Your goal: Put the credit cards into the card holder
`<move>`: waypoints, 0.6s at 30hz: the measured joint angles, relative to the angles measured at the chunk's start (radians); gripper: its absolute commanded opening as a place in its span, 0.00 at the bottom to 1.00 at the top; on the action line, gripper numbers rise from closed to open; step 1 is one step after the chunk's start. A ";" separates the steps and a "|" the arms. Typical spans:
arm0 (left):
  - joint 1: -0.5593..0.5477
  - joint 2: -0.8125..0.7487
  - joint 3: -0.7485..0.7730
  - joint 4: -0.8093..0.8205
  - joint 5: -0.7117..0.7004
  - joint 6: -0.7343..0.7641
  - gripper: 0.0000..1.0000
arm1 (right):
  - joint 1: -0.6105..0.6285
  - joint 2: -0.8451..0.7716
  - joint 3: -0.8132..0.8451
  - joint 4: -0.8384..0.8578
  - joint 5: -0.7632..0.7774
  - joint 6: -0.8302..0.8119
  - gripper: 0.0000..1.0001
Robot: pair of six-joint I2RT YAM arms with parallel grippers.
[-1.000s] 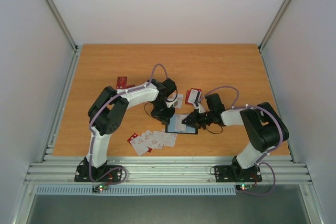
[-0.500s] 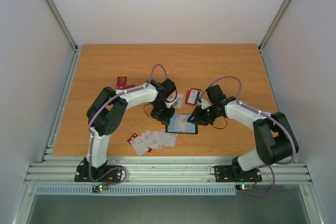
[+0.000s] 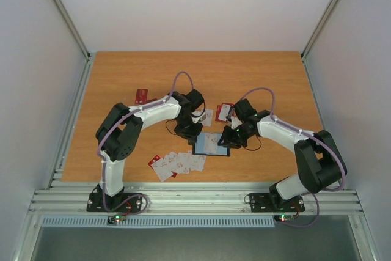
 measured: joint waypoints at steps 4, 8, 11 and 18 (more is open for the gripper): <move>0.000 -0.027 0.000 -0.006 -0.014 0.000 0.08 | 0.017 0.022 0.016 0.000 0.023 0.024 0.25; 0.000 -0.034 -0.002 -0.006 -0.022 0.000 0.08 | 0.022 0.043 0.026 -0.002 0.043 0.042 0.25; 0.000 -0.034 -0.020 -0.005 -0.026 0.001 0.08 | 0.022 0.058 0.037 -0.008 0.059 0.053 0.24; 0.000 -0.028 -0.032 -0.006 -0.037 0.006 0.07 | 0.027 0.095 0.063 -0.010 0.066 0.064 0.25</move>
